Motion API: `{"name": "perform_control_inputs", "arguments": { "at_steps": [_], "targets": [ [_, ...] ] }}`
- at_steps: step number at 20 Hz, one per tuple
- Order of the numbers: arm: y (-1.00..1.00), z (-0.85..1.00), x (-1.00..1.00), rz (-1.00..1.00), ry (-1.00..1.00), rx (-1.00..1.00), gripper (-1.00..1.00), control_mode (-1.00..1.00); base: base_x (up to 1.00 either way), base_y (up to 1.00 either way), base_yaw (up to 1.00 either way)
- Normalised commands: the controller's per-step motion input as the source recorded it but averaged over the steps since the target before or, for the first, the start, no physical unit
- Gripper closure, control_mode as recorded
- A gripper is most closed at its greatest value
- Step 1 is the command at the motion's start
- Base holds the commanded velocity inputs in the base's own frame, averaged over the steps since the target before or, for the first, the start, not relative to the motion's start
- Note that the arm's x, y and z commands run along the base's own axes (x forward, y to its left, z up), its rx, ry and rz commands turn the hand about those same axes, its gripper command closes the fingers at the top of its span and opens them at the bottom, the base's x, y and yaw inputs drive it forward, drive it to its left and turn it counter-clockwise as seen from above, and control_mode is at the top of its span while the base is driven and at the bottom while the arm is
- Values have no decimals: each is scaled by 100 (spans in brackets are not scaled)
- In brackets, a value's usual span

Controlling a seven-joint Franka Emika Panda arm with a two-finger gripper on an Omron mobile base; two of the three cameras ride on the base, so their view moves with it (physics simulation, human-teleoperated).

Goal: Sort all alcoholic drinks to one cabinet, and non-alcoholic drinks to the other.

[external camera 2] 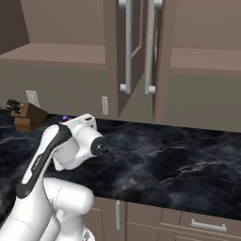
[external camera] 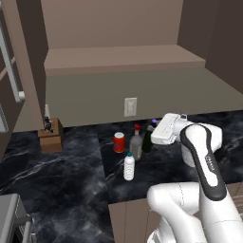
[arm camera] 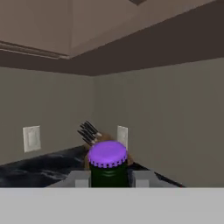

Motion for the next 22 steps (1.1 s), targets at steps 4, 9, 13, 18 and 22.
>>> {"name": "perform_control_inputs", "arguments": {
  "at_steps": [4,9,13,18,22],
  "targets": [
    [1,92,-36,-16,0,0,100,-100,0,0,0],
    [16,89,-20,-11,0,0,100,-100,0,0,0],
    [31,87,-8,-5,0,0,100,-100,0,0,0],
    [38,67,0,0,0,0,100,-100,0,0,0],
    [24,57,0,0,0,0,100,-100,0,0,0]
  ]
}}
